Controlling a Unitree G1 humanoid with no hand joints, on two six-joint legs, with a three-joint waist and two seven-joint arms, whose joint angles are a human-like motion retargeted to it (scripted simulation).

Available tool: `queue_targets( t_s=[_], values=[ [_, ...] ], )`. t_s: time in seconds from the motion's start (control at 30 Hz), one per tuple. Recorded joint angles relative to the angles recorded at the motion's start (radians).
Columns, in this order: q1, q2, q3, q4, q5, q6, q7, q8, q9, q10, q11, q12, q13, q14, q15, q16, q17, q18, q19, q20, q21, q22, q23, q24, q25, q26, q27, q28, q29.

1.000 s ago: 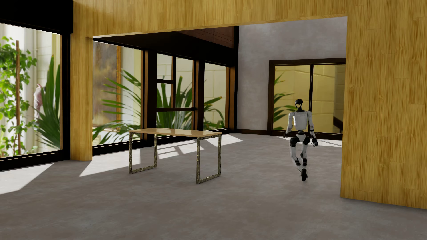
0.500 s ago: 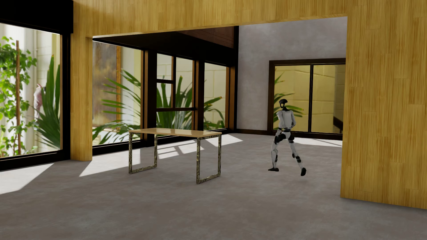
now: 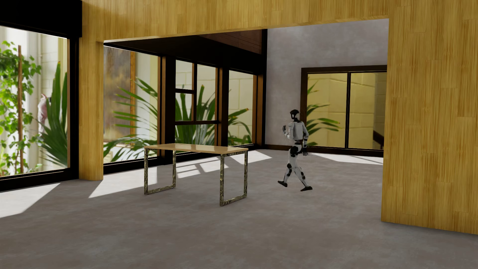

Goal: Go around the desk

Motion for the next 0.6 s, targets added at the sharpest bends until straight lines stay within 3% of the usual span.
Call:
queue_targets(
  t_s=[0.03,0.07,0.1,0.13,0.17,0.23,0.3,0.4,0.47,0.53,0.57,0.6],
  values=[
    [0.027,0.002,-0.004,0.016,0.035,0.009,0.006,0.056,0.0,0.056,0.075,-0.04,-0.005,0.056,0.086,0.01,0.006,-0.013,-0.062,-0.026,-0.014,-0.084,0.001,-0.073,-0.012,0.021,0.021,-0.008,-0.018],
    [0.021,0.022,-0.007,0.037,0.029,0.021,0.018,0.044,0.002,0.18,0.161,-0.08,-0.006,0.158,0.144,0.017,0.019,-0.029,-0.083,-0.044,-0.037,-0.142,-0.006,-0.124,-0.013,0.047,0.04,-0.014,-0.051],
    [-0.041,0.018,-0.012,0.067,0.012,0.035,0.029,0.016,0.006,0.39,0.287,-0.122,-0.006,0.264,0.068,0.02,0.035,-0.106,-0.092,-0.06,-0.066,-0.177,-0.018,-0.159,0.0,0.069,0.051,-0.01,-0.089],
    [-0.13,0.037,-0.018,0.107,-0.007,0.048,0.046,-0.008,0.009,0.622,0.379,-0.151,-0.008,0.385,-0.027,0.015,0.046,-0.245,-0.088,-0.079,-0.094,-0.197,-0.033,-0.197,0.027,0.084,0.052,0.001,-0.126],
    [-0.226,0.086,-0.019,0.169,-0.013,0.061,0.067,-0.035,0.011,0.804,0.411,-0.172,-0.021,0.464,-0.097,0.016,0.048,-0.255,-0.081,-0.097,-0.113,-0.211,-0.041,-0.236,0.053,0.096,0.055,0.013,-0.148],
    [-0.409,0.221,-0.006,0.301,0.005,0.083,0.129,-0.057,0.012,0.984,0.374,-0.177,-0.085,0.371,-0.174,0.029,0.019,-0.181,-0.067,-0.104,-0.12,-0.234,-0.043,-0.239,0.082,0.089,0.06,0.034,-0.16],
    [-0.56,0.351,0.022,0.401,0.043,0.097,0.202,-0.043,0.01,0.942,0.3,-0.137,-0.173,0.369,-0.221,0.048,-0.027,-0.165,-0.054,-0.099,-0.089,-0.262,-0.045,-0.229,0.066,0.089,0.067,0.037,-0.152],
    [-0.692,0.528,0.061,0.423,0.083,0.106,0.278,-0.008,0.005,0.524,0.199,-0.094,-0.31,0.334,-0.299,0.072,-0.092,-0.15,-0.033,-0.068,-0.019,-0.299,-0.077,-0.184,0.077,0.085,0.026,0.004,-0.145],
    [-0.667,0.645,0.078,0.358,0.091,0.112,0.281,0.0,0.004,-0.011,0.133,-0.06,-0.374,0.395,-0.35,0.066,-0.128,-0.162,-0.009,-0.03,0.002,-0.294,-0.13,-0.134,0.101,0.086,0.01,-0.011,-0.155],
    [-0.679,0.75,0.085,0.301,0.089,0.108,0.211,0.0,0.008,-0.27,0.101,-0.007,-0.396,0.289,-0.386,0.068,-0.127,-0.197,0.015,0.02,-0.016,-0.262,-0.202,-0.002,0.14,0.101,0.009,0.019,-0.19],
    [-0.691,0.788,0.082,0.293,0.08,0.102,0.224,-0.011,0.012,-0.209,0.143,0.021,-0.377,0.337,-0.395,0.076,-0.117,-0.162,0.029,0.026,-0.042,-0.232,-0.24,0.063,0.168,0.114,0.008,0.022,-0.213],
    [-0.703,0.814,0.082,0.281,0.066,0.092,0.22,-0.019,0.018,-0.112,0.199,0.054,-0.342,0.402,-0.363,0.09,-0.102,-0.085,0.023,0.036,-0.065,-0.201,-0.272,0.157,0.197,0.126,0.007,0.019,-0.237]
  ],
)
